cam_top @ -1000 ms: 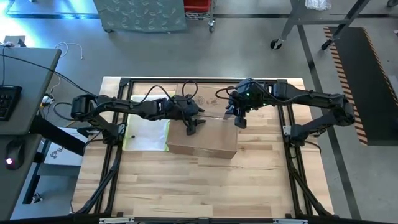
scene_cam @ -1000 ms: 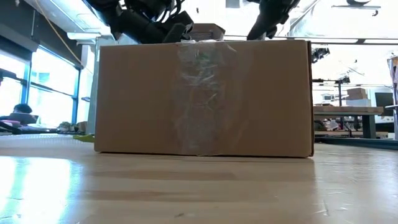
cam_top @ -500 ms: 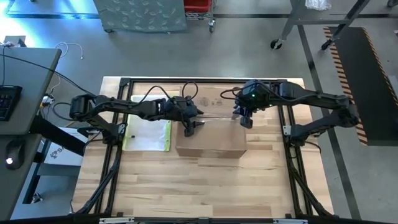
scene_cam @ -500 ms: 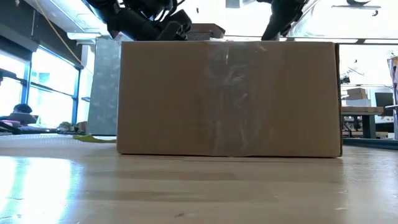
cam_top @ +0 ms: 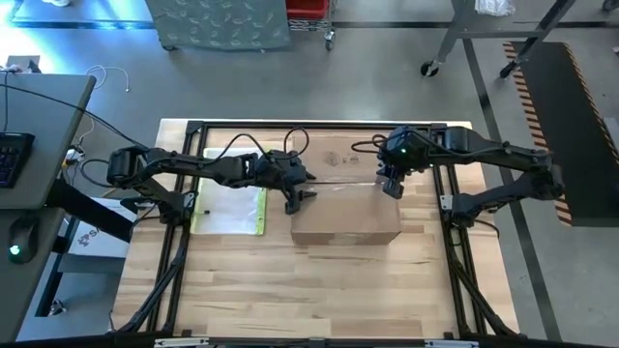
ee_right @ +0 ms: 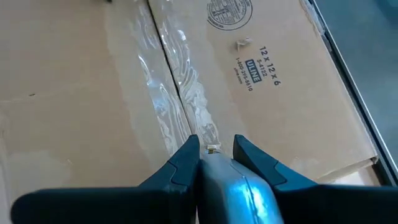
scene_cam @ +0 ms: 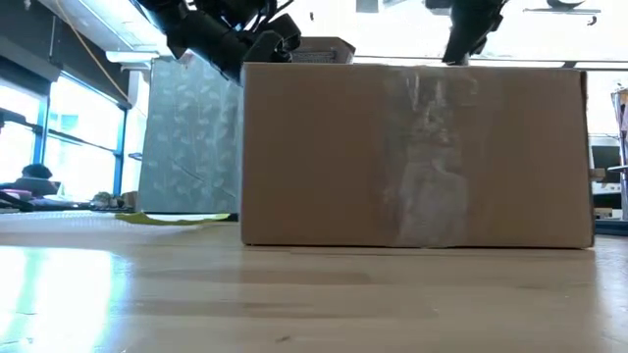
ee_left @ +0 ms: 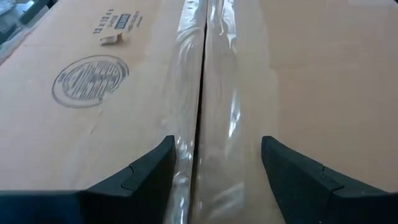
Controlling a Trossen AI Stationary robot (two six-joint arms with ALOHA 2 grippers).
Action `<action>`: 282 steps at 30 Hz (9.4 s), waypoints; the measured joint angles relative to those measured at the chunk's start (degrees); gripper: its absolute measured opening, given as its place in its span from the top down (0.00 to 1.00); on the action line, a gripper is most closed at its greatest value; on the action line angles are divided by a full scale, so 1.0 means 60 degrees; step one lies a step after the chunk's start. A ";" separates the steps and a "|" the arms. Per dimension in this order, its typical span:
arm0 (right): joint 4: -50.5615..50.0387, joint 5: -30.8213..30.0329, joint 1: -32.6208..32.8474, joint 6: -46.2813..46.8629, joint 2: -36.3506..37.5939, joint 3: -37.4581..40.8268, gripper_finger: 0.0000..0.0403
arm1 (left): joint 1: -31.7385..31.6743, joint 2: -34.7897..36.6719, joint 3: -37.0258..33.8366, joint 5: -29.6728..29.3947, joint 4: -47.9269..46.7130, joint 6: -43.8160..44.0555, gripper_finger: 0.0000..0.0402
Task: Unpack boxes
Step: Open the cardboard box using the silver cutter, then put the cutter on the middle right of the table, then open the cardboard box
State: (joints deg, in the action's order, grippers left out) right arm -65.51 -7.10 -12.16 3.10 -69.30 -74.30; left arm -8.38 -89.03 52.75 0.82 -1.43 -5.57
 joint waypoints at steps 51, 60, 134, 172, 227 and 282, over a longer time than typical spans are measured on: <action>0.8797 0.3240 0.0077 -0.2004 0.2713 0.3767 0.86 | 0.0711 0.1113 0.1100 -0.1071 0.0407 -0.0306 0.51; 1.7570 0.3942 0.0751 -0.0833 0.1976 0.7266 0.86 | 0.2318 0.1640 0.1107 -0.2737 0.2011 -0.2006 0.51; 1.0625 -0.0918 0.5858 0.0724 0.3027 0.5989 0.48 | 0.3938 -0.8564 0.9857 0.0948 -0.0179 0.5925 0.80; 1.1584 -0.0528 0.0723 0.1759 0.4306 0.8130 0.48 | 0.6079 -0.0641 0.6917 -0.8397 -1.1798 0.9999 0.91; 1.2302 0.4281 0.3213 0.1277 0.2398 0.8146 0.48 | 0.5789 0.0686 0.1202 -0.4211 -0.1545 0.6300 1.00; 1.2875 -0.6160 -0.0048 -0.8023 -0.2093 0.3802 0.48 | 0.5814 -0.1213 0.1202 -0.4798 -0.2777 0.7090 1.00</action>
State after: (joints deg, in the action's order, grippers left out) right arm 11.74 -44.06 -12.45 -45.04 -81.86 -51.49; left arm 26.50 -96.31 59.96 -27.97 -18.09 36.97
